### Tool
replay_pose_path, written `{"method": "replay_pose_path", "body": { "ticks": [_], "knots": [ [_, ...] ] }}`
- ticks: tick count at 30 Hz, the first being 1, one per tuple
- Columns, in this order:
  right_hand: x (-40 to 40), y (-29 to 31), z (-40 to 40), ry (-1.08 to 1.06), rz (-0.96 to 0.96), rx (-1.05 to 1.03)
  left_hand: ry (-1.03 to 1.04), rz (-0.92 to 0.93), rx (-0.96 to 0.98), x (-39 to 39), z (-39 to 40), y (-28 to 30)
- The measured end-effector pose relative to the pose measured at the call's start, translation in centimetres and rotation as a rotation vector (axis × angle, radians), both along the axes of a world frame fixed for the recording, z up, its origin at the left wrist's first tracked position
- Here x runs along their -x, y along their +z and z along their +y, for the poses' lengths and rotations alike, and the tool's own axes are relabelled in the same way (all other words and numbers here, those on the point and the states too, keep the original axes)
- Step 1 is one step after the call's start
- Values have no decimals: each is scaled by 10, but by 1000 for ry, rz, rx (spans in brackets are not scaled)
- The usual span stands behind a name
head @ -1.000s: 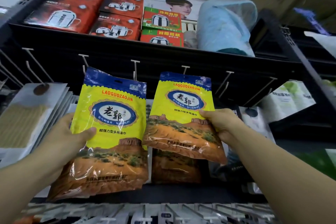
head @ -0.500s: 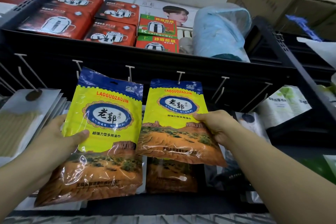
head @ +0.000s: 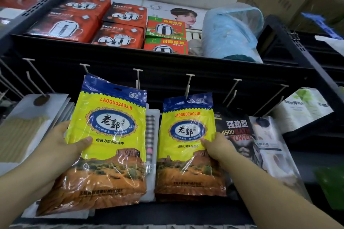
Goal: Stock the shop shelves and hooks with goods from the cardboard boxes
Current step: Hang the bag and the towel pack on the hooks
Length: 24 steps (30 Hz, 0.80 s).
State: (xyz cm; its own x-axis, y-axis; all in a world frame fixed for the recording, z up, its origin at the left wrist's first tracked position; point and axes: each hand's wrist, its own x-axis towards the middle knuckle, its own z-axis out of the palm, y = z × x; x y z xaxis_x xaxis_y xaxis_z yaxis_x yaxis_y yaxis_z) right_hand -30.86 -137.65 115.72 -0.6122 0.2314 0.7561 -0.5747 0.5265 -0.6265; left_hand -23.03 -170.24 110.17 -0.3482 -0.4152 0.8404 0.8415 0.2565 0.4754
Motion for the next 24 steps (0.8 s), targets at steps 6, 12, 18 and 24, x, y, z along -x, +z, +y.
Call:
{"method": "replay_pose_path", "body": {
  "ticks": [6,12,18,24],
  "knots": [
    [27,2,-15,-131,-99,-101,-14,-16,5,2,-5,-2],
    [45,5,-21,-143,-149,-54,-25,-15,38,3,-9,-2],
    [29,-15,-25,-307,39,-107,-98,-49,47,3,2,2],
    [-30,-45,-36,28,234,-88,-255,-60,-6,1,43,1]
  ]
}}
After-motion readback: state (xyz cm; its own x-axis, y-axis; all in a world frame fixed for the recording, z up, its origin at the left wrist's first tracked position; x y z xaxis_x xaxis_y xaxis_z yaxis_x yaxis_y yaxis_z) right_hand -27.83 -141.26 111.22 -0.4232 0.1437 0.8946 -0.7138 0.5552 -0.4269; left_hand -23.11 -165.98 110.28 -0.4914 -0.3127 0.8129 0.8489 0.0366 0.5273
